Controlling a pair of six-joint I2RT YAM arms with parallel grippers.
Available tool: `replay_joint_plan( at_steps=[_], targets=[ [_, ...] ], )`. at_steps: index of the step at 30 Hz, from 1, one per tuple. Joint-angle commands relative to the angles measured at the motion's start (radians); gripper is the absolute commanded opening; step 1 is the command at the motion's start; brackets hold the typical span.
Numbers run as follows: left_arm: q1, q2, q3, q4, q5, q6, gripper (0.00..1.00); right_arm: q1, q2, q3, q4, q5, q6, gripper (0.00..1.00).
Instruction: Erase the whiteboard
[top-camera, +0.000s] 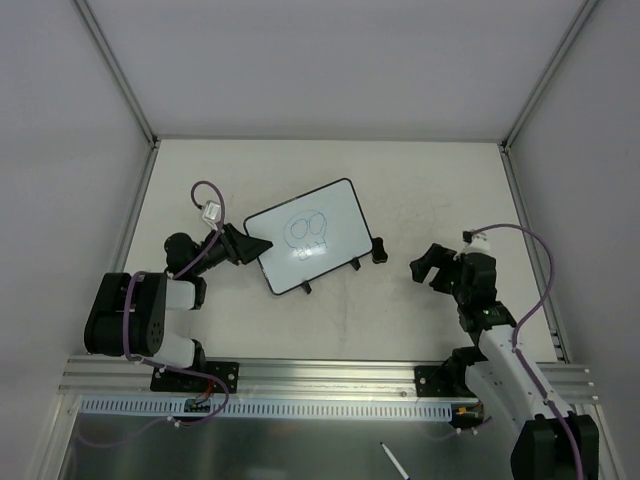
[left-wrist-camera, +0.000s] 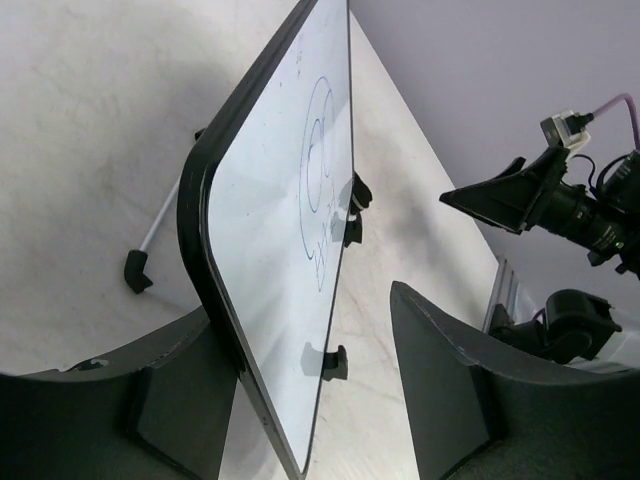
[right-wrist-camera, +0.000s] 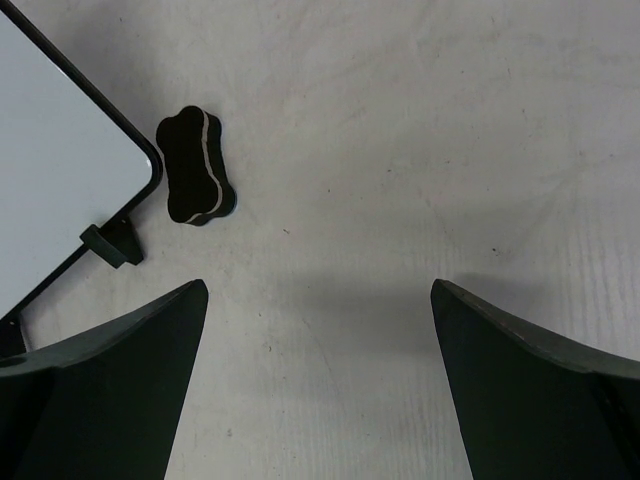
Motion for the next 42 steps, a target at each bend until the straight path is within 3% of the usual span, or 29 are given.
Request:
replay_joint_plan(
  at_steps=[1,7,11,17,21,29,35,37,38,39,42],
  targets=[
    [-0.009,-0.042,0.030,0.079,-0.007,0.102,0.59,0.050,0.063,0.097,0.008,0.020,-0.038,0.99],
    [-0.009,-0.005,0.048,0.114,0.022,0.076,0.50,0.195,0.296,0.277,-0.110,0.182,-0.079,0.99],
    [-0.009,0.020,0.061,0.122,0.038,0.069,0.50,0.213,0.370,0.345,-0.127,0.177,-0.094,0.99],
    [-0.009,0.055,0.088,0.092,0.041,0.079,0.46,0.217,0.450,0.389,-0.055,0.205,-0.107,0.93],
    [-0.009,0.087,0.099,0.111,0.045,0.069,0.45,0.234,0.493,0.382,0.016,0.296,-0.191,0.98],
    [-0.007,0.098,0.107,0.082,0.036,0.072,0.34,0.234,0.583,0.429,0.025,0.144,-0.246,0.92],
    [-0.007,0.112,0.079,0.154,0.038,0.056,0.29,0.237,0.580,0.362,0.108,0.126,-0.260,0.87],
    [-0.009,0.109,0.079,0.148,0.038,0.055,0.20,0.236,0.595,0.357,0.121,0.112,-0.265,0.86],
    [-0.009,0.109,0.079,0.146,0.038,0.055,0.20,0.237,0.605,0.357,0.123,0.103,-0.268,0.86],
    [-0.007,0.113,0.079,0.149,0.038,0.052,0.22,0.239,0.612,0.360,0.122,0.098,-0.268,0.97],
    [-0.007,0.120,0.079,0.145,0.038,0.052,0.24,0.245,0.628,0.365,0.122,0.051,-0.282,0.99]
  ],
)
